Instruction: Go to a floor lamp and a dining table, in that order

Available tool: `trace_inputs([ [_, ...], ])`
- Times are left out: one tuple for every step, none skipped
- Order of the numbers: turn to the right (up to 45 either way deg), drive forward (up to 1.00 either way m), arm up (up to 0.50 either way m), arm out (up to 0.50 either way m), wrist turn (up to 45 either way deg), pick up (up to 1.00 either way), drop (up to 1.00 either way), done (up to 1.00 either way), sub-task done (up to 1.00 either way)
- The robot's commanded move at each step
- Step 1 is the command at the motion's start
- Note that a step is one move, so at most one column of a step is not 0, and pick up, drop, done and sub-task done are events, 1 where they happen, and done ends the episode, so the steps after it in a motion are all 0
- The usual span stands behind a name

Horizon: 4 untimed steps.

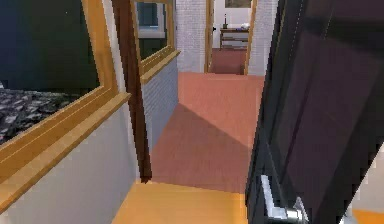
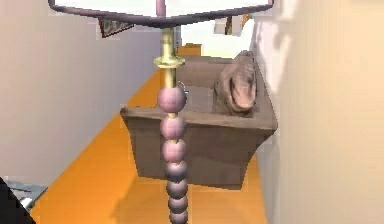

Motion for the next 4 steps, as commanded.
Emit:
trace_inputs([
  [-15.0,0.00,0.00,0.00,0.0,0.00,0.00,0.00,0.00],
  [0.0,0.30,0.00,0.00,0.0,0.00,0.00,0.00,0.00],
  [21.0,0.00,0.00,0.00,0.0,0.00,0.00,0.00,0.00],
  [0.0,0.60,0.00,0.00,0.0,0.00,0.00,0.00,0.00],
])
